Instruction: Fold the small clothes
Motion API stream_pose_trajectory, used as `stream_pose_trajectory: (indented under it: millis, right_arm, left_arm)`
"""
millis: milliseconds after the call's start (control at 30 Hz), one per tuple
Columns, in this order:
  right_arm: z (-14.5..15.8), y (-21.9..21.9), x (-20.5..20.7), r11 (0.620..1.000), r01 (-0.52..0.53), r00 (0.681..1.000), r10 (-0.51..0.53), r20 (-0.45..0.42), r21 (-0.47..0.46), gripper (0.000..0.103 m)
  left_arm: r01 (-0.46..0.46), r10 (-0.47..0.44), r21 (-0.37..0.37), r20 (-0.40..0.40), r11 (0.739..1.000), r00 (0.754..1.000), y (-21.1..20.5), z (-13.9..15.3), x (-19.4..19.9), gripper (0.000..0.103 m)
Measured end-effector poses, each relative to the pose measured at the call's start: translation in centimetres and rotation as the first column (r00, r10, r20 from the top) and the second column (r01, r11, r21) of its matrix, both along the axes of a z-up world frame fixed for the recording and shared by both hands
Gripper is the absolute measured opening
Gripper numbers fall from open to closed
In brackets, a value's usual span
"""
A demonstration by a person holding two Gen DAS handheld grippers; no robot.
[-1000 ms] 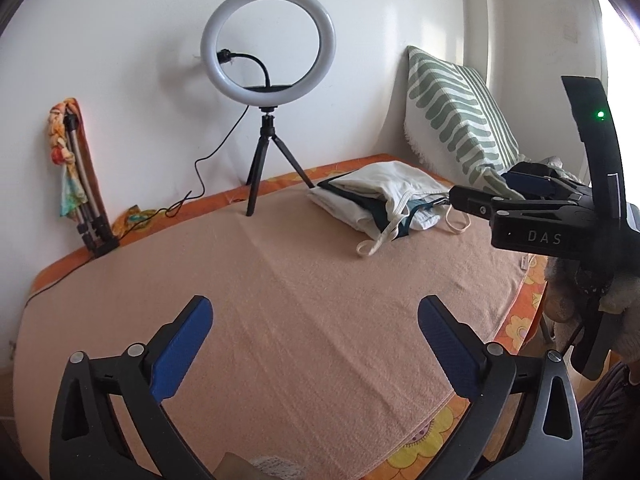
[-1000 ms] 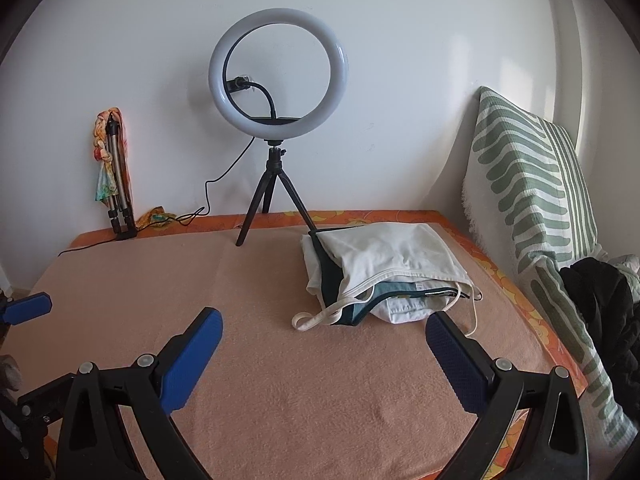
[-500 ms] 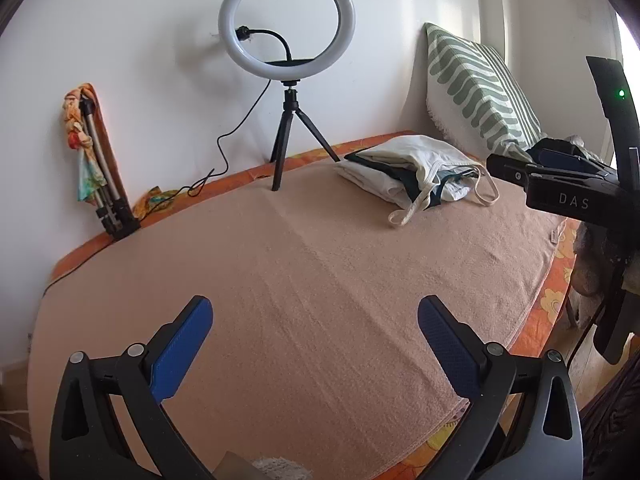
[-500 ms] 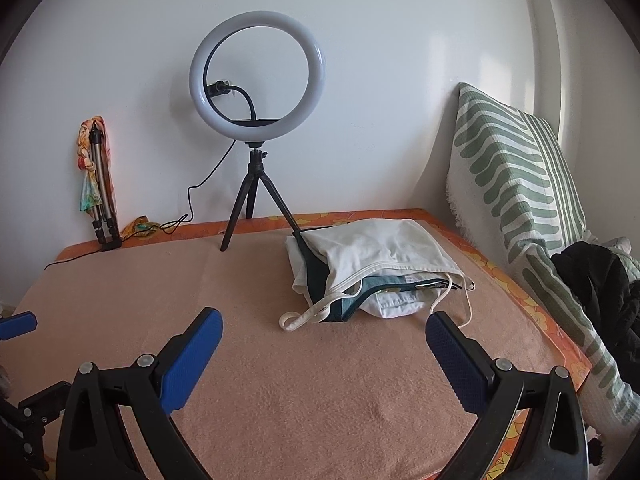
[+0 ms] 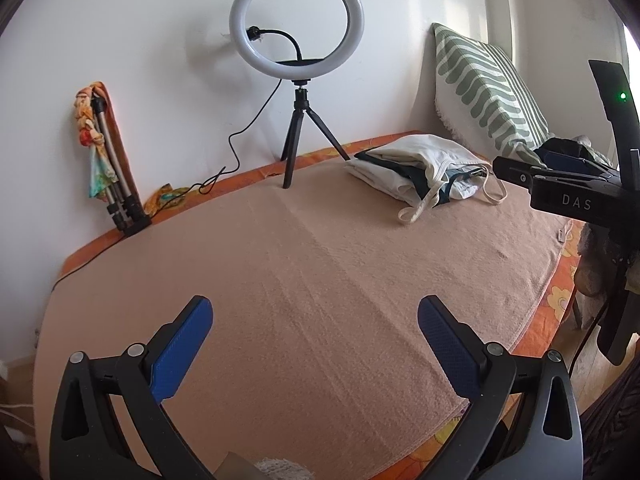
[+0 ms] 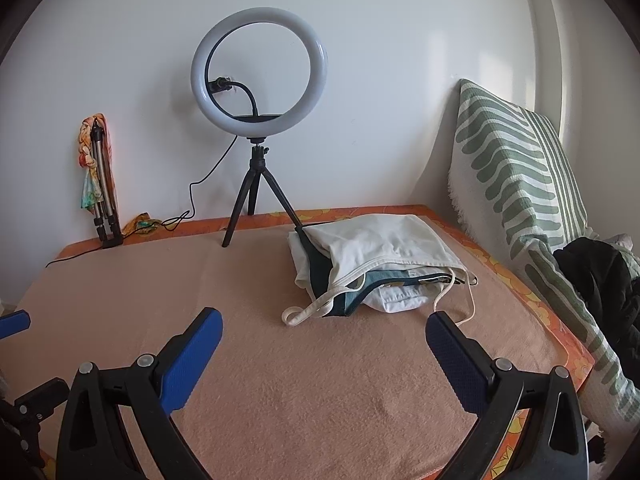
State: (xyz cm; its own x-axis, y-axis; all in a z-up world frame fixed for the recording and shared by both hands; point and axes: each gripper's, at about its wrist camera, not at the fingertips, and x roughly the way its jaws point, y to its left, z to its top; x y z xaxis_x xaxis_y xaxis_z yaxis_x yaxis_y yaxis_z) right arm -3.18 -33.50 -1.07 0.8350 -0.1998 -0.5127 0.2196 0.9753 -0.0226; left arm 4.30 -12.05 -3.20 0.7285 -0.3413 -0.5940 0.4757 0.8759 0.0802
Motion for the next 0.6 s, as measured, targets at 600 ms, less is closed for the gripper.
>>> stream_pose_trajectory:
  millis: [600]
  right_arm:
    - [-0.33,0.28,-0.23,1.000,0.006,1.000,-0.006,-0.003,-0.007,0.103]
  left_arm:
    - [-0.010,0.010,0.003,0.019,1.000,1.000,0.25,0.22,-0.06,0.102]
